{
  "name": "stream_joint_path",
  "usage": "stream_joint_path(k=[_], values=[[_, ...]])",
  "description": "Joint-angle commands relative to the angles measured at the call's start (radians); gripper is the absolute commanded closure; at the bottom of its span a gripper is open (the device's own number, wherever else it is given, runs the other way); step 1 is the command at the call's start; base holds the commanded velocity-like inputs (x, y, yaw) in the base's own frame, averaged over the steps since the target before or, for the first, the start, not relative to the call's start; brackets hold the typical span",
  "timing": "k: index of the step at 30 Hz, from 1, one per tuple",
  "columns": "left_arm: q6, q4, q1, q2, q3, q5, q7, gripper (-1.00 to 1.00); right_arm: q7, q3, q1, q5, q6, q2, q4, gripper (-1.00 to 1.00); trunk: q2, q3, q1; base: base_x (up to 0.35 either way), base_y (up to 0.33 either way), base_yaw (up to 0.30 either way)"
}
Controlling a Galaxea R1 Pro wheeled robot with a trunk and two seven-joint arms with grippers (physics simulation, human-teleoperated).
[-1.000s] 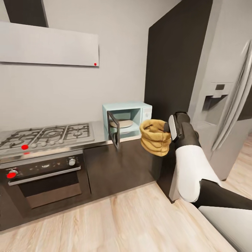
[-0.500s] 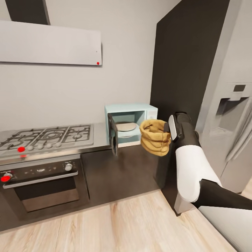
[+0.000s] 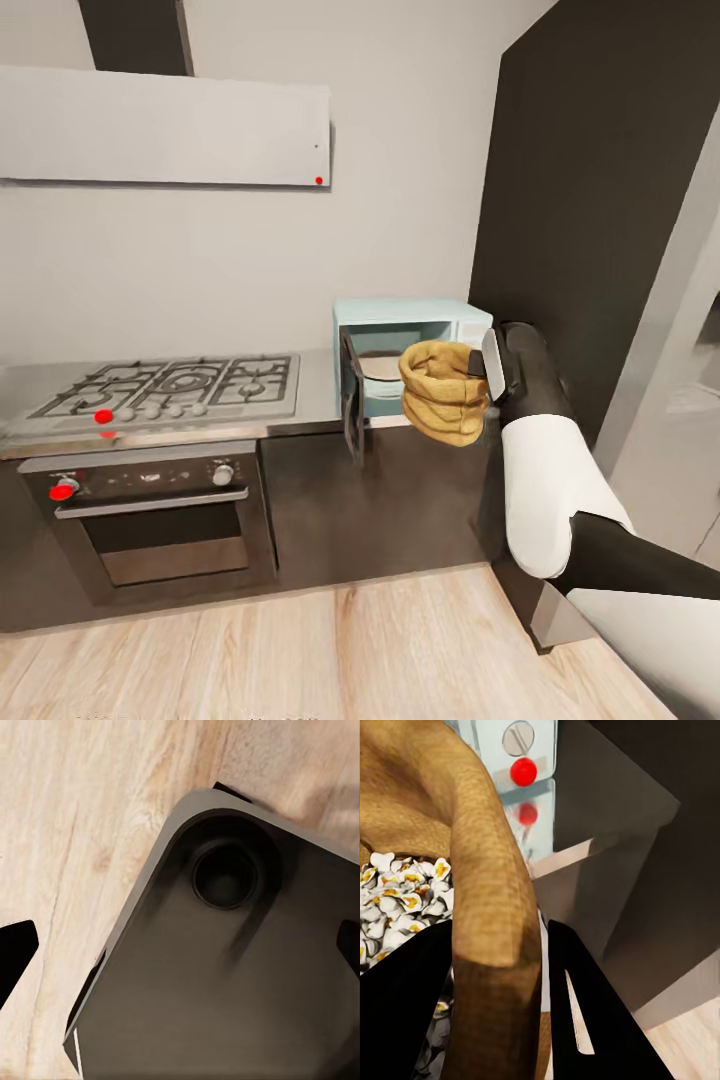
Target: In the kitchen, take the popcorn bag from the countertop, put it into the microwave, and heat it until the popcorn is cooked so the cooked popcorn ends up inside the bag.
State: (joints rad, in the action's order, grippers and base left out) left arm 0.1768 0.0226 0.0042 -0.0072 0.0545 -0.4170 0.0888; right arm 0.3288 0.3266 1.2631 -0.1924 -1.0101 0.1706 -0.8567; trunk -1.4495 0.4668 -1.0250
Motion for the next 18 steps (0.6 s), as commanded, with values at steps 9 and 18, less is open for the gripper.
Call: stream_joint_path(k=[9,18], values=[[0.003,0.003,0.0,0.0,0.004,0.005,0.002,-1.0,0.0,0.005,0.001,-0.012,-0.001,-0.001,-0.002,1.0,-0.001,0.001,0.0,0.0,0.0,0.198],[0.001,0.003,0.0,0.001,0.005,0.0,0.002,-1.0,-0.003,0.005,0.001,-0.01,0.002,-0.005,-0.001,1.0,-0.001,0.001,0.0,0.086,0.0,0.004]])
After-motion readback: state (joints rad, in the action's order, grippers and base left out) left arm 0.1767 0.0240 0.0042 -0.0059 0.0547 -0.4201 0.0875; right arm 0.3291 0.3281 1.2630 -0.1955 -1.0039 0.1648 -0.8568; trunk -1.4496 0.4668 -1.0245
